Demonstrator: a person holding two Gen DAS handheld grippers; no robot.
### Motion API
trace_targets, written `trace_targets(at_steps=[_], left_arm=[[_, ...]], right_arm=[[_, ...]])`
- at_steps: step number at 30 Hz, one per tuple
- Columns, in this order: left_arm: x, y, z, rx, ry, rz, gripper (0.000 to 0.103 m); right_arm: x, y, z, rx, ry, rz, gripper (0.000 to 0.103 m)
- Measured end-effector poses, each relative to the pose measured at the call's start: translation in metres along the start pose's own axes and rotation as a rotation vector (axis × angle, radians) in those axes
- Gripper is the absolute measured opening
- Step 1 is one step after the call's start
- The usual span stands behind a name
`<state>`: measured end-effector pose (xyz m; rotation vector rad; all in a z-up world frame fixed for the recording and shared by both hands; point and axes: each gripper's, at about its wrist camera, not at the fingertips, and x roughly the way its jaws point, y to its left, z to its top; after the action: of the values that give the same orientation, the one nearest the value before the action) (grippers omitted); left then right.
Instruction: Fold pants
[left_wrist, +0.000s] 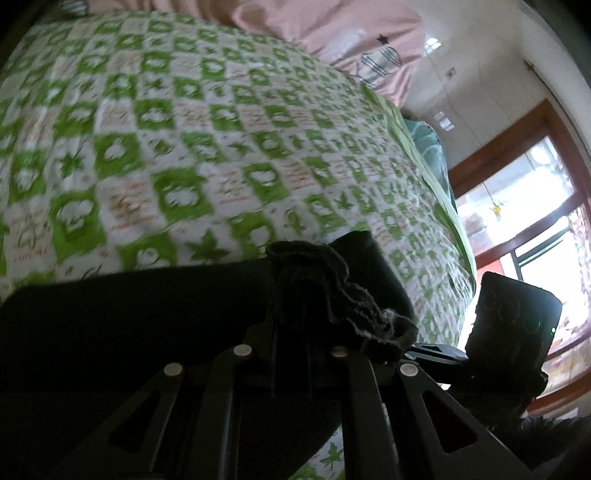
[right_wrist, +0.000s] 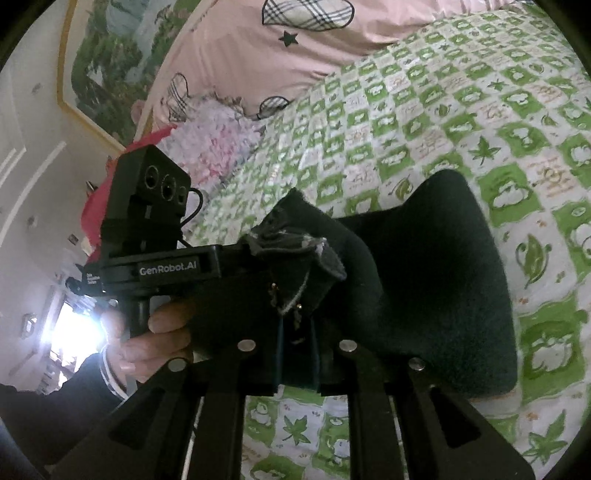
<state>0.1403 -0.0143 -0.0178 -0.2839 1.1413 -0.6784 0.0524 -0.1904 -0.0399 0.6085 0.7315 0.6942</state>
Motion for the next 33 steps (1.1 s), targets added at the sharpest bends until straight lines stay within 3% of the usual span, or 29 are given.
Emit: trace_targets(at_steps=[2, 6, 9, 18, 23, 27, 33], left_arm=[[0.000, 0.004, -0.002, -0.016, -0.001, 0.007, 0.009], [-0.005, 0.015, -0.008, -0.059, -0.012, 0.042, 0.013], [-0.020, 0.025, -0.012, -0.103, -0.046, 0.065, 0.013], [-0.085, 0.053, -0.045, -0.247, -0.177, 0.152, 0.023], [-0.121, 0.070, -0.076, -0.355, -0.250, 0.190, 0.023], [-0.150, 0.080, -0.108, -0.430, -0.321, 0.225, 0.033], [-0.190, 0.097, -0.144, -0.546, -0.407, 0.240, 0.033]], right_arm=[[0.003, 0.003, -0.001, -0.011, 0.010, -0.013, 0.019], [0.010, 0.009, -0.002, -0.024, 0.036, 0.010, 0.052], [0.014, 0.021, -0.005, -0.069, 0.054, 0.003, 0.061], [0.023, 0.052, -0.003, -0.142, 0.101, 0.055, 0.062], [0.033, 0.077, 0.003, -0.202, 0.125, 0.091, 0.062], [0.046, 0.091, 0.009, -0.226, 0.142, 0.113, 0.062], [0.066, 0.108, 0.016, -0.254, 0.165, 0.130, 0.062]])
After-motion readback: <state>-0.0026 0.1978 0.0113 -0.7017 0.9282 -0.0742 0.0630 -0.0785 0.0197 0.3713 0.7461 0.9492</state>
